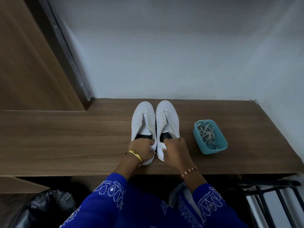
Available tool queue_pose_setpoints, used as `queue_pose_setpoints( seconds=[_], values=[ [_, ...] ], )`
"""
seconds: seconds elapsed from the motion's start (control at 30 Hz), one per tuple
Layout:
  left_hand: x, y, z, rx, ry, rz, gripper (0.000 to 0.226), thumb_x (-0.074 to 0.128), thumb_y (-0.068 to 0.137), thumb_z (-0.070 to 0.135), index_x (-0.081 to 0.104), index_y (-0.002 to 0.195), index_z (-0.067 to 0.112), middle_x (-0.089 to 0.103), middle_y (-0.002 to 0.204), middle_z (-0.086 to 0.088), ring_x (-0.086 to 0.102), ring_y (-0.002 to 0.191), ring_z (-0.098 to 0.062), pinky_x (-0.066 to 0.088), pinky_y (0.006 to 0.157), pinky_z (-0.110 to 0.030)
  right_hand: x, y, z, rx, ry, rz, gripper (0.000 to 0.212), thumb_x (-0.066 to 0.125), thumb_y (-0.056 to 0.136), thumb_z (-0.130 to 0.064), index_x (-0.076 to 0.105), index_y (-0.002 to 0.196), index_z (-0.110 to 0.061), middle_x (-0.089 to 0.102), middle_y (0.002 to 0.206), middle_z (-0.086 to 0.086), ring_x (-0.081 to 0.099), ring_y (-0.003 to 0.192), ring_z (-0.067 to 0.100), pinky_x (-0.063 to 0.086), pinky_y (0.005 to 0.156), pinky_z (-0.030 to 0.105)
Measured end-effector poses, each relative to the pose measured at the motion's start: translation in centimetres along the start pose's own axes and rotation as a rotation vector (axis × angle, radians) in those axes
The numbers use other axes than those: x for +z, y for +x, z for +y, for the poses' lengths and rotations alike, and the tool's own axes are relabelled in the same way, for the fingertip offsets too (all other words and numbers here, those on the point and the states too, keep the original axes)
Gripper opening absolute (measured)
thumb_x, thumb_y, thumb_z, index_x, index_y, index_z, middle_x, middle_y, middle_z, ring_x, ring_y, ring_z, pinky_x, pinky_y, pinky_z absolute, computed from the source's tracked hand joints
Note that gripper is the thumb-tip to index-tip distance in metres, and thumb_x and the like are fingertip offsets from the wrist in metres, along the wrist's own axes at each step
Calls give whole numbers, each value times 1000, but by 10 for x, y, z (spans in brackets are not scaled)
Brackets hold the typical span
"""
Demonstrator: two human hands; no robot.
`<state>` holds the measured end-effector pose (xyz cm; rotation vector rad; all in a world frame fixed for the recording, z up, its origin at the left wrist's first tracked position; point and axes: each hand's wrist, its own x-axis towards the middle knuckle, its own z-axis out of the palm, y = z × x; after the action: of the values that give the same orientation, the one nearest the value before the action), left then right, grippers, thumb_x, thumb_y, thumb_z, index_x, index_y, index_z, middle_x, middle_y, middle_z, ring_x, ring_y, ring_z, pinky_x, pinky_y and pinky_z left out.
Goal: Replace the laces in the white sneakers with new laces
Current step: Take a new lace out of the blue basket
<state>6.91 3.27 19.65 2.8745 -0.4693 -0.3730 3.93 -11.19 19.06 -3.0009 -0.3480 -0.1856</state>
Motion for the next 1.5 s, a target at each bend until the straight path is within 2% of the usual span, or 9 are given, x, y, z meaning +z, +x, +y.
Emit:
queue_pose_setpoints(
  seconds=[0.1, 0.17, 0.27, 0.77, 0.97, 1.03, 1.17, 1.33, 1.5],
  values=[
    [-3, -3, 3, -6, 3, -12, 26, 55, 86, 35, 61, 107, 21, 65, 105, -4, 58, 103, -24, 41, 74, -27, -4, -2, 1, -9, 40, -38, 10, 64, 75, -19, 57, 79, -13, 64, 76, 6, 61, 75, 28, 39, 75, 35],
    [-4, -5, 5, 0, 0, -21, 24, 55, 86, 35, 61, 104, 19, 66, 104, -4, 58, 103, -24, 39, 72, -26, -7, -6, 1, -24, 9, -81, 13, 51, 87, -22, 56, 94, -12, 64, 95, 7, 57, 93, 27, 32, 86, 35],
    [-3, -9, 10, 10, -14, -25, 23, 56, 85, 35, 62, 100, 19, 66, 102, -4, 59, 102, -24, 37, 71, -24, -10, -15, 1, -9, -32, -135, 19, 45, 91, -25, 55, 102, -12, 63, 104, 6, 55, 102, 26, 29, 92, 33],
    [-3, -17, 20, 24, -92, -49, 27, 56, 85, 33, 61, 100, 11, 66, 104, -7, 59, 99, -25, 38, 70, -25, -20, -25, 3, -13, 4, -145, 23, 44, 92, -27, 54, 104, -11, 62, 106, 7, 55, 102, 27, 29, 89, 32],
    [-14, -16, 23, 15, -89, 147, 28, 46, 91, 30, 63, 93, 8, 67, 93, -10, 61, 87, -26, 39, 63, -26, -28, -18, 15, -29, 160, -221, 21, 51, 90, -30, 58, 94, -11, 63, 98, 7, 57, 96, 25, 32, 80, 31],
    [-20, -14, 27, 20, -104, 248, 26, 44, 92, 25, 63, 92, 8, 66, 92, -9, 61, 86, -26, 39, 62, -27, -35, -15, 18, 13, 308, -210, 16, 56, 87, -25, 61, 85, -9, 66, 88, 9, 60, 87, 25, 38, 73, 30],
    [-27, -6, 39, 99, -224, 323, 23, 46, 90, 17, 65, 93, 5, 65, 92, -11, 59, 86, -26, 44, 68, -31, -46, -3, 28, 115, 489, -163, 17, 55, 87, -12, 68, 92, -2, 69, 92, 14, 63, 87, 27, 48, 76, 35],
    [-27, 16, 70, 228, -294, 221, 25, 47, 88, 11, 65, 104, 4, 65, 99, -16, 59, 93, -30, 46, 76, -34, -50, 3, 69, 265, 419, 2, 17, 53, 88, -10, 66, 92, 0, 67, 93, 16, 58, 83, 24, 42, 73, 30],
    [-17, 39, 116, 346, -192, 133, 32, 40, 90, 19, 59, 110, 3, 62, 110, -19, 56, 103, -35, 42, 87, -38, -40, 6, 126, 453, 356, 37, 23, 56, 86, -5, 65, 105, 1, 65, 108, 19, 58, 100, 32, 40, 79, 28]
  ],
)
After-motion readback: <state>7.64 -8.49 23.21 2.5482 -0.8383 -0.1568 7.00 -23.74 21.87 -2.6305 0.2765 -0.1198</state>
